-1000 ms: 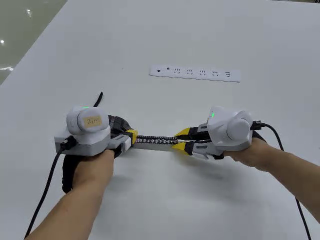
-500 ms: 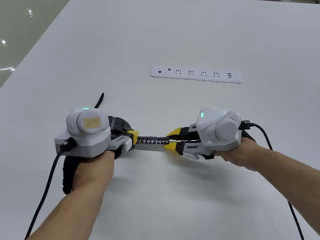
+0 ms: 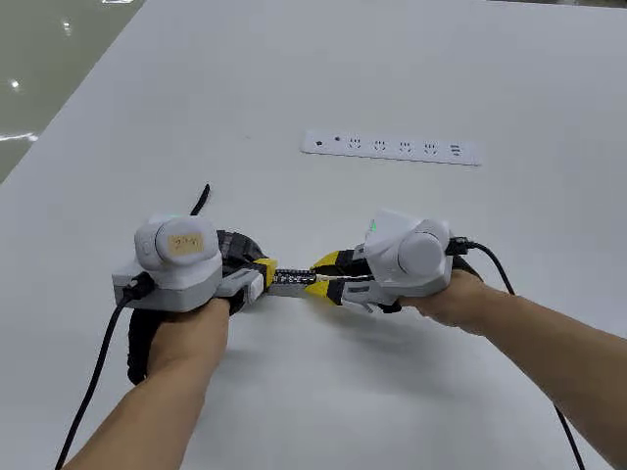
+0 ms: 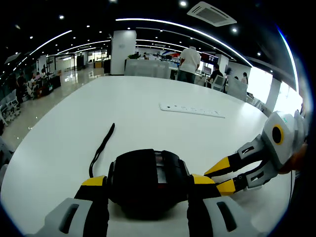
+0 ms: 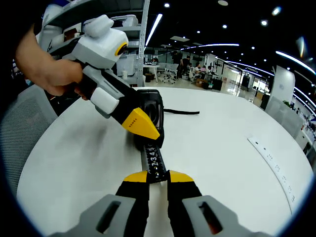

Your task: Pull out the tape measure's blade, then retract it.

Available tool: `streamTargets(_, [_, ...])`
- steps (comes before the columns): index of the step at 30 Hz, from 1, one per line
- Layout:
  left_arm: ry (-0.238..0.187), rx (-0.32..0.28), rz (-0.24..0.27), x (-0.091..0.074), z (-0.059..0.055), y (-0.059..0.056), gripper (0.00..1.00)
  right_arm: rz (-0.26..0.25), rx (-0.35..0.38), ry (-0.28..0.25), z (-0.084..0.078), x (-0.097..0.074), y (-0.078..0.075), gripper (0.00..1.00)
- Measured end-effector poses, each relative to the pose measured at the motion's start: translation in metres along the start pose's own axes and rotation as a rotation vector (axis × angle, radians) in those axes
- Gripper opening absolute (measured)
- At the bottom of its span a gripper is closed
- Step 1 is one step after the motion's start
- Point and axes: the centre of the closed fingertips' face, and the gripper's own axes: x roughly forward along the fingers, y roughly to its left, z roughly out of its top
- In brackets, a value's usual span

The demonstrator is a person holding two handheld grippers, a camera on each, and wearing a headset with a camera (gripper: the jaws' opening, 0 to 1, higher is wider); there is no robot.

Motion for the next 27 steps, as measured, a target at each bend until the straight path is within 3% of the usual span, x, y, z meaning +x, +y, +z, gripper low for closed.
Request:
streamTargets(19, [0.006, -0.010, -0.005, 0.000, 0.000, 0.000, 0.61, 0.007, 0.003, -0.010, 0.017, 0.030, 0.007, 0.12])
streamTargets(27, [0.007, -0.012, -0.005, 0.001, 0.000, 0.000, 0.62, 0.007, 0.004, -0.008, 0.018, 0.033, 0.007, 0.12])
